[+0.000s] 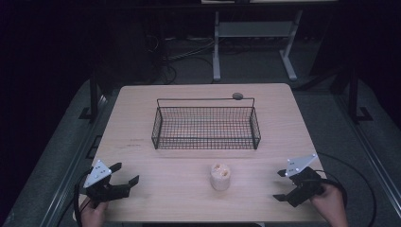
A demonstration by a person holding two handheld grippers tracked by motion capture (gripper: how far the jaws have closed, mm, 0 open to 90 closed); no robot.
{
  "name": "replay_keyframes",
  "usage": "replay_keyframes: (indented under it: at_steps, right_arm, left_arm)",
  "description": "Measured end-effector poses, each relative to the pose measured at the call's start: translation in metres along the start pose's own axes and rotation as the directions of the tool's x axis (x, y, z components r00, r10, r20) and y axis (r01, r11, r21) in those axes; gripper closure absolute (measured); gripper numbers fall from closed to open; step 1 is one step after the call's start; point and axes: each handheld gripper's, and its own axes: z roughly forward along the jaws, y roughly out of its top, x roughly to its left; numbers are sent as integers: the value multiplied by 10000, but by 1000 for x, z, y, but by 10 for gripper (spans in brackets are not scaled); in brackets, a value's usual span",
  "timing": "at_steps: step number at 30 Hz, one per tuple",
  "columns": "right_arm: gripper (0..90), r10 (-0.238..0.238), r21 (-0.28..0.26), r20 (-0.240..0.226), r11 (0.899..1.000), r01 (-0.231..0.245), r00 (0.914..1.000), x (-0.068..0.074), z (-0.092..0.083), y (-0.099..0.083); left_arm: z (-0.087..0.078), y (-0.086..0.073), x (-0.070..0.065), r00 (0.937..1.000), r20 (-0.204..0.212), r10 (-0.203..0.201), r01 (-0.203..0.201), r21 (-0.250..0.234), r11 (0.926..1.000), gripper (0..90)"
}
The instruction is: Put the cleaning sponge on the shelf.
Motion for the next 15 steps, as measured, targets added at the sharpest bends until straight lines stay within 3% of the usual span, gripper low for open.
replay_keyframes:
  at_steps: [15]
  right_arm:
    - [146, -353, 98, -284, 9993, 356, 9990, 4, 0, 20]
  left_arm:
    - [-2, 0, -1, 10000, -90, 16, -17, -40, 10000, 140]
